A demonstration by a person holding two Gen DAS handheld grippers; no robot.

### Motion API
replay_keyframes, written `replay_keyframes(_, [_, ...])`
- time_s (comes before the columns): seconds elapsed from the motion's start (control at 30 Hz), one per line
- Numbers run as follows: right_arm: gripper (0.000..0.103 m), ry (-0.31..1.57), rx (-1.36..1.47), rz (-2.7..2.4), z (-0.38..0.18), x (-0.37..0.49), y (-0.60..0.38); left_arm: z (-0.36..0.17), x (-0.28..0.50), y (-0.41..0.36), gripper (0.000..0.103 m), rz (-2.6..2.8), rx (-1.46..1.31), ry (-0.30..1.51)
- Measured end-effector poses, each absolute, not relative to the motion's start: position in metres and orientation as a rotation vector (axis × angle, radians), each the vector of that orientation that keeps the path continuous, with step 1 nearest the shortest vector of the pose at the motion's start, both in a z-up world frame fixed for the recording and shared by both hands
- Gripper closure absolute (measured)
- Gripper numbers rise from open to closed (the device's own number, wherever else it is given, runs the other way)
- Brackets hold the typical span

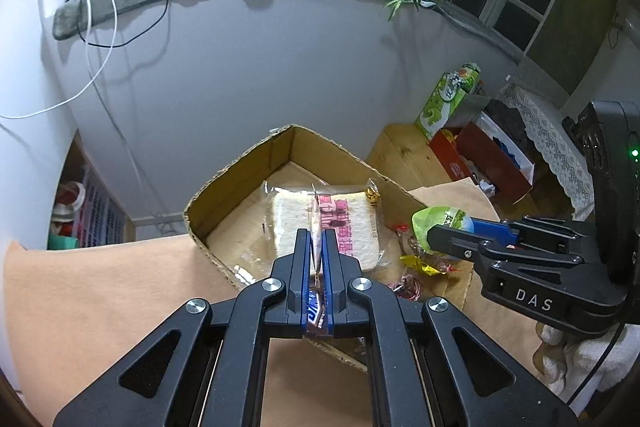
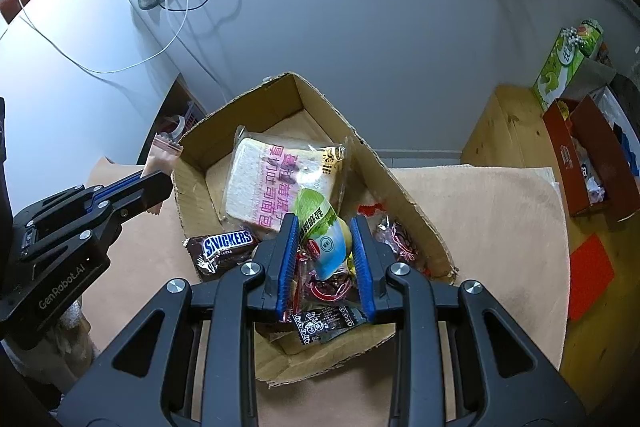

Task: Organize snacks
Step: 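Carry both candies over the box and open both grippers to drop them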

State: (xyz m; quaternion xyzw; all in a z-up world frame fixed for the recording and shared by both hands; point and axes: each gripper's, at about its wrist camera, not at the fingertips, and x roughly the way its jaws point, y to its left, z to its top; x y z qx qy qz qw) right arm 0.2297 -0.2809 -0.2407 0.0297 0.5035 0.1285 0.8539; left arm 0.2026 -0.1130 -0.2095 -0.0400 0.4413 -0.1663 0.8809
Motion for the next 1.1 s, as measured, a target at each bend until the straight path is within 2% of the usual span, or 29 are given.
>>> replay_keyframes(0.1, [0.075,1.055,0.060,0.272,-0.240,0.228,-0.281,-0.209,0.202,-0.116,0.098,-0.348,-0.077,0.916])
replay_keyframes(0.17, [0.074,1.058,0.059,0.276,-0.241,0.228,-0.280,-0.209,0.202,-0.117,0.093,-0.347,-0.074,0.917])
replay_keyframes(0.3, [0.060,1.048,0.058,0.274,-0.239,0.225,-0.279,-0.208,0.202,-0.117,0.090,-0.346,-0.075,0.916])
replay_keyframes(0.83, [0.058,1.003,0.067,0.271,-0.217,0.201,-0.281,-0.191,0.185,-0.106,0.089,-0.332,-0.080,0.884])
replay_keyframes(0.87, [0.053,0.997,0.068,0.269,-0.214,0.197,-0.281,-0.190,0.182,-0.105,0.088,-0.329,-0.077,0.880])
replay_keyframes(0.93, [0.041,0.983,0.067,0.262,-0.209,0.188,-0.281,-0.188,0.176,-0.102,0.078,-0.325,-0.076,0.877])
replay_keyframes(1.07, [0.035,0.968,0.054,0.236,-0.203,0.170,-0.278,-0.184,0.161,-0.095,0.074,-0.314,-0.086,0.880])
replay_keyframes(1.1, [0.030,0.963,0.049,0.225,-0.201,0.164,-0.278,-0.183,0.158,-0.094,0.074,-0.311,-0.085,0.879])
